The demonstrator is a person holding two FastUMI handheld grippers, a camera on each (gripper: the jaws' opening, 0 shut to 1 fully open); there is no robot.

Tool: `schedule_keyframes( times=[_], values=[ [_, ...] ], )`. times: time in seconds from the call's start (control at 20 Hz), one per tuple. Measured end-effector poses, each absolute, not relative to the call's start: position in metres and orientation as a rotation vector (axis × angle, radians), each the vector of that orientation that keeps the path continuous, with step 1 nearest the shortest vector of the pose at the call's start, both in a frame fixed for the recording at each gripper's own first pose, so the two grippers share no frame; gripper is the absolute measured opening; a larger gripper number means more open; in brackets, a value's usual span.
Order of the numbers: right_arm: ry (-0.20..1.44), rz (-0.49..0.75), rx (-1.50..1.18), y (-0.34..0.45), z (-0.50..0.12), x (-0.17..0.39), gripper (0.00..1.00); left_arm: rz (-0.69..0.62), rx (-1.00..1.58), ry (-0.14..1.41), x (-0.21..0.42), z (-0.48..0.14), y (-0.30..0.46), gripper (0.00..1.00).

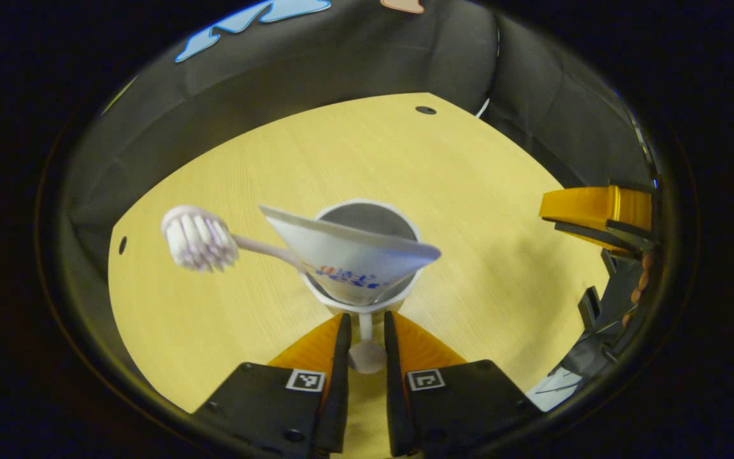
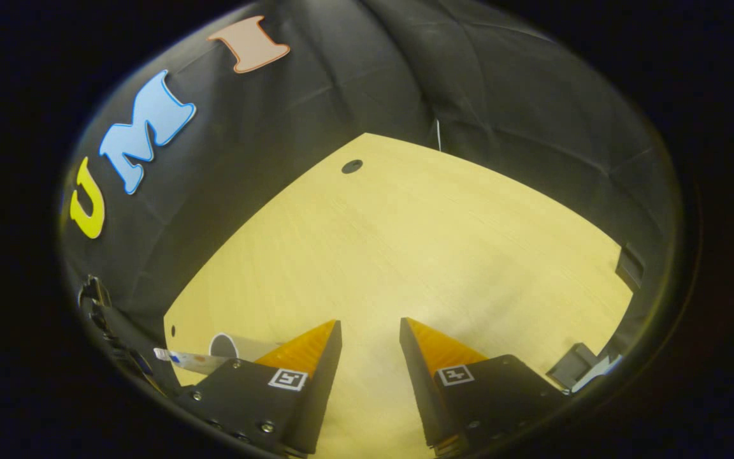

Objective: Put the toothbrush and toothpaste on the desktop into the cup, then pick up the cup and place it on the coaster on the desktop.

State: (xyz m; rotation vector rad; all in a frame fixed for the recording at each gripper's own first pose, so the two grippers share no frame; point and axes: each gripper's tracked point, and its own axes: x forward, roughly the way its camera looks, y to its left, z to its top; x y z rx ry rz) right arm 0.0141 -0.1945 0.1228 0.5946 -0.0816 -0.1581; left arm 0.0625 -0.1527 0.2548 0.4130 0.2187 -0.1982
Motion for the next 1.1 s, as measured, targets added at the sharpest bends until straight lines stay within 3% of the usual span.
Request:
schedule_keyframes(
  times=[0.25, 0.45, 0.5, 0.7, 0.8, 0.85, 1.0, 1.1],
  values=[
    [-0.079, -0.148, 0.574, -0.191, 0.122, 0.009, 0.59, -0.202, 0.415, 0.171, 0.043, 0.267, -0.151, 0.33],
    [-0.08, -0.126, 0.536, -0.185, 0.121, 0.003, 0.59, -0.196, 0.394, 0.092, 0.021, 0.28, -0.14, 0.65],
    [-0.081, -0.123, 0.525, -0.183, 0.12, 0.002, 0.59, -0.2, 0.396, 0.083, 0.016, 0.282, -0.143, 0.88],
    [-0.08, -0.098, 0.488, -0.168, 0.122, -0.004, 0.59, -0.187, 0.38, 0.021, -0.007, 0.298, -0.141, 0.93],
    [-0.079, -0.085, 0.463, -0.159, 0.123, -0.006, 0.59, -0.186, 0.354, 0.007, -0.019, 0.307, -0.141, 0.93],
    [-0.079, -0.076, 0.449, -0.154, 0.124, -0.008, 0.6, -0.185, 0.34, -0.003, -0.023, 0.31, -0.141, 0.86],
    [-0.079, -0.053, 0.388, -0.137, 0.125, -0.013, 0.59, -0.195, 0.296, -0.044, -0.035, 0.321, -0.138, 0.93],
    [-0.081, -0.033, 0.348, -0.124, 0.128, -0.015, 0.59, -0.179, 0.271, -0.079, -0.046, 0.322, -0.125, 0.89]
  ],
)
